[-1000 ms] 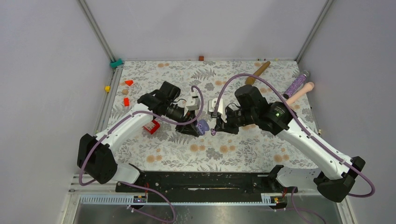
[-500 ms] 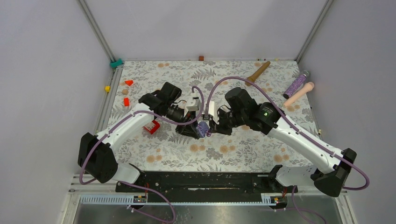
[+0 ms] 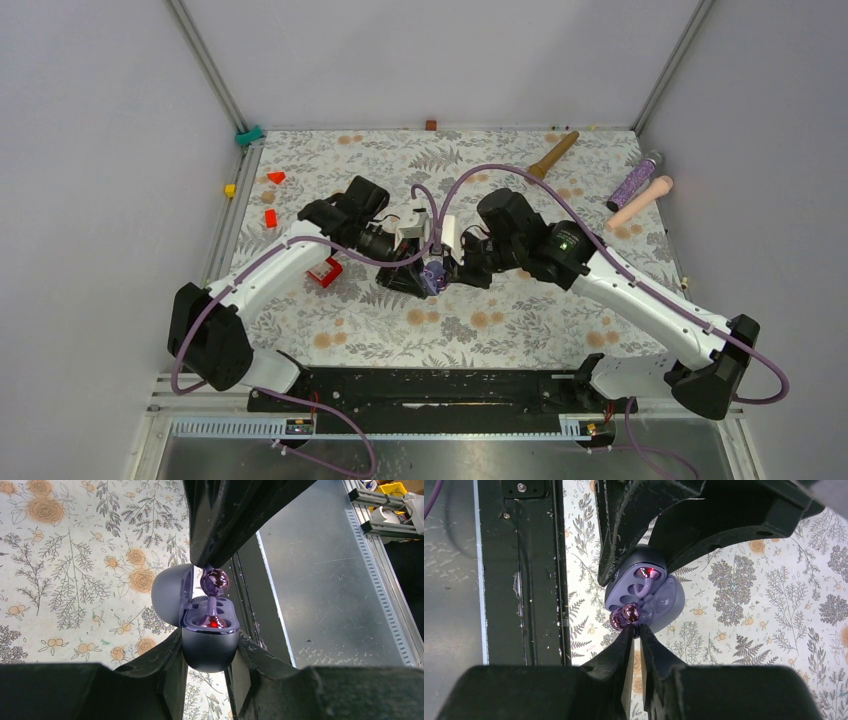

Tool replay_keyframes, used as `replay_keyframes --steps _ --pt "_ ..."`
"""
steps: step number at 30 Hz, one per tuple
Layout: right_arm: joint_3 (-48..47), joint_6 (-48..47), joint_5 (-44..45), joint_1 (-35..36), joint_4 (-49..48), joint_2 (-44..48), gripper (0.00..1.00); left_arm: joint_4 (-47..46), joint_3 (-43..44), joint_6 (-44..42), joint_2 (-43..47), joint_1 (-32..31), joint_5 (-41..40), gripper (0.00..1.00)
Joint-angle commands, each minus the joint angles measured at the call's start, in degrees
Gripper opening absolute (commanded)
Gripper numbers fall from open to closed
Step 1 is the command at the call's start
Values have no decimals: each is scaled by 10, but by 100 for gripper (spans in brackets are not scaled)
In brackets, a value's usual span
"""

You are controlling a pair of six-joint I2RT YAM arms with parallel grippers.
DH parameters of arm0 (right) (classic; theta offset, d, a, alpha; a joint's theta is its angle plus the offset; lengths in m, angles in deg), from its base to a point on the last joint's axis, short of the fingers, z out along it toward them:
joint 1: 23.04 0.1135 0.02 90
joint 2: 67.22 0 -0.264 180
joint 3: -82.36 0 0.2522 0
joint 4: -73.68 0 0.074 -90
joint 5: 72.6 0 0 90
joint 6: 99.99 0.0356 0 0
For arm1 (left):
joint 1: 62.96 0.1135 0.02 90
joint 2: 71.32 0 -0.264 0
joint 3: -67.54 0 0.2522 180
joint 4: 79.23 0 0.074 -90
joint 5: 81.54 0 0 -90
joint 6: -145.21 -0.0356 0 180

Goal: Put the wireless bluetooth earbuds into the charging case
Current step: Place the earbud in the charging case.

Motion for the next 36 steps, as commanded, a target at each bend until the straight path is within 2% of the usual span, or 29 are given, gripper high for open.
replay_keyframes --steps 1,36 --pt "2 1 3 11 -14 -5 15 -10 27 -12 -1 -2 32 0" --pt "-5 -17 61 48 -1 -36 15 -10 27 -12 -4 -1 27 0"
